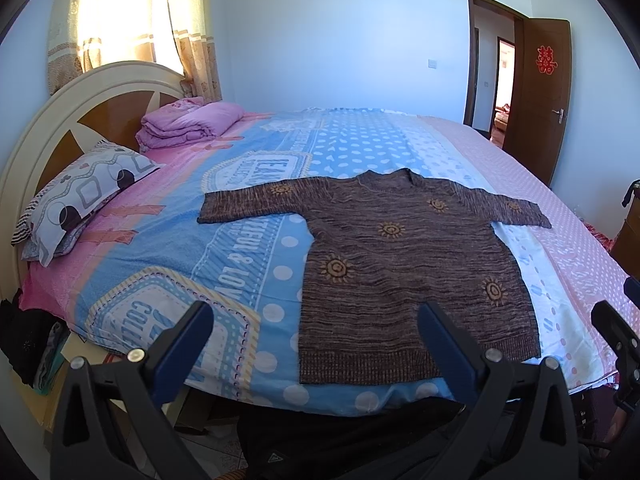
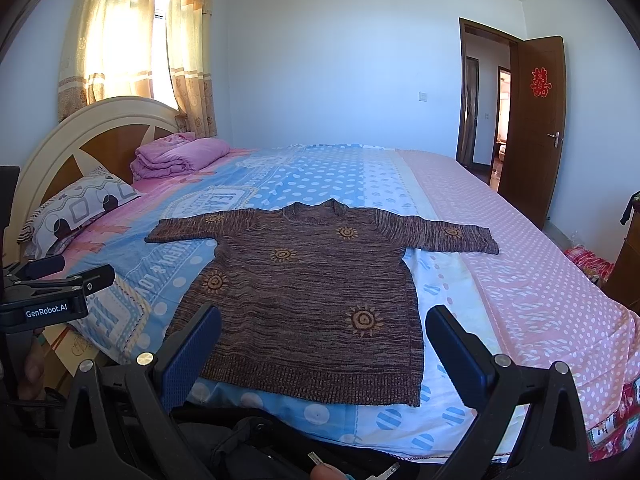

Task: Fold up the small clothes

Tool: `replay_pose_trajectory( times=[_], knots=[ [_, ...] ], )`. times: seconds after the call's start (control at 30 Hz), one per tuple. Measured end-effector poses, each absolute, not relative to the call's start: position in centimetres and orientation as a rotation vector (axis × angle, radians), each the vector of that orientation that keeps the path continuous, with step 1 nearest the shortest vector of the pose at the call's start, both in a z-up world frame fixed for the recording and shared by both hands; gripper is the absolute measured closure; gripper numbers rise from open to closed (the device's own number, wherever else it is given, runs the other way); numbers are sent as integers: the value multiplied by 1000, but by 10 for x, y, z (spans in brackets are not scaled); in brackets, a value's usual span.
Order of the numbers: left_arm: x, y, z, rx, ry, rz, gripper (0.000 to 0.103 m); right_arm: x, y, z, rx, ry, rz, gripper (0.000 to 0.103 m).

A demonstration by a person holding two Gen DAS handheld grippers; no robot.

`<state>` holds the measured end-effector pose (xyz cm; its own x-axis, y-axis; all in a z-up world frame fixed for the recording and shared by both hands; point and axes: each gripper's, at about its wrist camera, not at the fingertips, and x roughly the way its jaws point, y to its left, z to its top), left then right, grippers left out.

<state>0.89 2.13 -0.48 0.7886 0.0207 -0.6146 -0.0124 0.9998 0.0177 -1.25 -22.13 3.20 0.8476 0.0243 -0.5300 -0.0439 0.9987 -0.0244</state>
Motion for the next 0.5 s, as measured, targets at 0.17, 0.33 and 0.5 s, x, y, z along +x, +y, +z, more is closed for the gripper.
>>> replay_pose_trajectory(
  times=[0.17,0.33,0.5],
  knots=[
    [9,21,-6,14,663,19,0,-13,-222,32,-36,558,36,1],
    [9,20,-7,14,665,17,0,-12,-222,31,-35,560,39,1],
    [10,18,-10,15,674,16,0,-11,-221,31,-35,565,42,1]
  ],
)
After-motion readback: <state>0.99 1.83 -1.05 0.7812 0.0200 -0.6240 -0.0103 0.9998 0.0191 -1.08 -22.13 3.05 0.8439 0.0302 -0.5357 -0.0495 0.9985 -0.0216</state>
